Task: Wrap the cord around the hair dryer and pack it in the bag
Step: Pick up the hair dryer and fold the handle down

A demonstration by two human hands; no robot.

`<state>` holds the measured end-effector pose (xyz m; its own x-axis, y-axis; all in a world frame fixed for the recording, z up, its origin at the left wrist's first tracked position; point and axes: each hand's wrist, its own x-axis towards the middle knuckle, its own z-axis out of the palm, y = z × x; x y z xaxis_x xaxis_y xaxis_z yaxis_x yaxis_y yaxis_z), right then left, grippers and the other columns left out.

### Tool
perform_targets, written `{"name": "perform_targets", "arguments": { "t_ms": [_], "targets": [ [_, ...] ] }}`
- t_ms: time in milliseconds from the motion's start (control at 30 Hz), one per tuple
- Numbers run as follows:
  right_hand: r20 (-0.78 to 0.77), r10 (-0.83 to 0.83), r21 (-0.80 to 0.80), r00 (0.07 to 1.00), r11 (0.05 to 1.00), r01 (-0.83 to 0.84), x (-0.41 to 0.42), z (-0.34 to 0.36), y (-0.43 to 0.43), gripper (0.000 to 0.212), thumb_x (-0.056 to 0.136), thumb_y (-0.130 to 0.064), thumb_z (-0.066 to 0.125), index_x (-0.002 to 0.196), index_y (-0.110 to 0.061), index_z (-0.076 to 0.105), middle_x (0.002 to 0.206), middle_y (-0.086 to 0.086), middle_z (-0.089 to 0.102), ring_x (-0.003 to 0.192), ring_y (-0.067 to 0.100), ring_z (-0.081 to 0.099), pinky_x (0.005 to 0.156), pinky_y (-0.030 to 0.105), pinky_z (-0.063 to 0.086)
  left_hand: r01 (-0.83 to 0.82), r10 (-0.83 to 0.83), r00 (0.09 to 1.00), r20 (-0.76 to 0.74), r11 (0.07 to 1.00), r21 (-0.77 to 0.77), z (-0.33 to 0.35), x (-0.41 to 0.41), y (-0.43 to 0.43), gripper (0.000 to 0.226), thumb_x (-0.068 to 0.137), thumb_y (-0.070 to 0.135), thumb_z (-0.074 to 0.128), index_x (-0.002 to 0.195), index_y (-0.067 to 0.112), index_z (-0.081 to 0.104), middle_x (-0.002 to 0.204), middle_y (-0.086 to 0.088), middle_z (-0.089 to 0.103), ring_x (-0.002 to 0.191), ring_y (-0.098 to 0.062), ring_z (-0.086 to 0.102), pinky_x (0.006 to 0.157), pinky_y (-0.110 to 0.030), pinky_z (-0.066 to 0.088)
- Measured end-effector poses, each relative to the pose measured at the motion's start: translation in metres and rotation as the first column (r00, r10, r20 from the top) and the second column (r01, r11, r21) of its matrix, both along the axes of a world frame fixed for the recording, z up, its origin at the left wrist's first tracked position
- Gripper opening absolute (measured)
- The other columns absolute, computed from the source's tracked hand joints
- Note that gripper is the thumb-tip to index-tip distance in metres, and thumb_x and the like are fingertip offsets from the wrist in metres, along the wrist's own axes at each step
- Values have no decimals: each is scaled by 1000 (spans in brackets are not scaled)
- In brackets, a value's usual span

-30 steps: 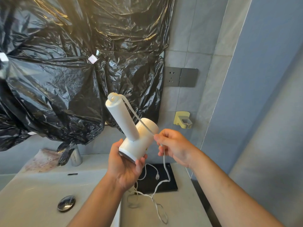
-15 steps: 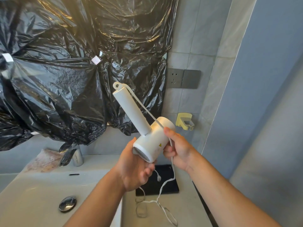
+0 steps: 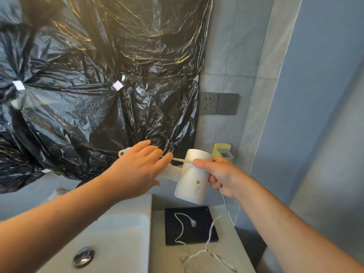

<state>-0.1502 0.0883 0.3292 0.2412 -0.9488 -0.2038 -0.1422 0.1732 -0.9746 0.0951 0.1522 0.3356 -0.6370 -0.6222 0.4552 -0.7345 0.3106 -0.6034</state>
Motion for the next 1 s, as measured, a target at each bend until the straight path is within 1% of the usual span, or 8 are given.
{"name": "perform_targets", "arguments": {
  "t_ms": [100,200,333,433,567,667,833,1000],
  "targets": [
    [-58,13,5,998,1000,-13,0,11,1,30,72,-32,79,88,-15,60,60,1,38,41,7,24,34,16,16,76,-76,997,-3,996,-42,-5,4,-7,74,77,37,80,135,4,47,105,-12,65,90,-31,63,87,-46,53],
    [-101,3,1,995,1000,-3,0,19,2,29,71,-33,79,84,-16,59,62,2,37,43,8,23,34,16,15,109,-112,992,-55,992,-55,-9,0,-8,69,83,34,74,136,3,44,108,-14,66,87,-30,64,74,-43,55],
    [-128,5,15,992,1000,-3,1,23,4,31,69,-34,81,83,-16,60,64,2,40,46,9,24,34,16,16,151,-155,986,-55,987,-63,-9,-6,-9,80,72,40,83,134,2,50,98,-10,68,73,-27,63,64,-39,55],
    [-140,18,3,990,1000,-18,0,26,6,28,72,-31,80,82,-16,58,62,2,41,47,9,27,33,17,18,154,-157,986,-50,986,-59,-11,-8,-12,74,71,42,83,130,4,59,88,-7,69,69,-26,63,61,-37,54],
    [-166,74,-45,983,996,-83,-4,33,5,34,73,-33,78,93,-12,61,64,4,42,50,10,27,35,18,18,158,-162,981,-107,986,-49,-13,-6,-14,70,72,41,81,126,8,53,79,-6,66,59,-27,61,49,-34,48],
    [-192,84,-85,978,991,-102,-6,38,6,32,74,-35,78,90,-12,62,62,4,42,51,11,27,38,20,17,151,-157,980,-124,987,-54,-12,-6,-15,68,73,44,78,125,10,50,77,-5,64,57,-27,61,47,-33,48],
    [-214,103,-63,971,991,-119,-10,36,9,29,76,-36,77,86,-13,61,63,4,43,51,11,29,38,19,20,136,-139,981,-137,990,-34,-14,-8,-11,57,84,57,43,122,15,48,73,-2,61,53,-25,59,44,-31,46],
    [-199,94,-72,975,991,-110,-11,35,12,27,79,-30,76,92,-11,62,61,1,43,48,9,30,36,18,21,140,-141,982,-126,990,-16,-16,-10,-15,53,81,57,58,116,18,53,69,1,58,51,-23,56,43,-29,39]
  ]
}}
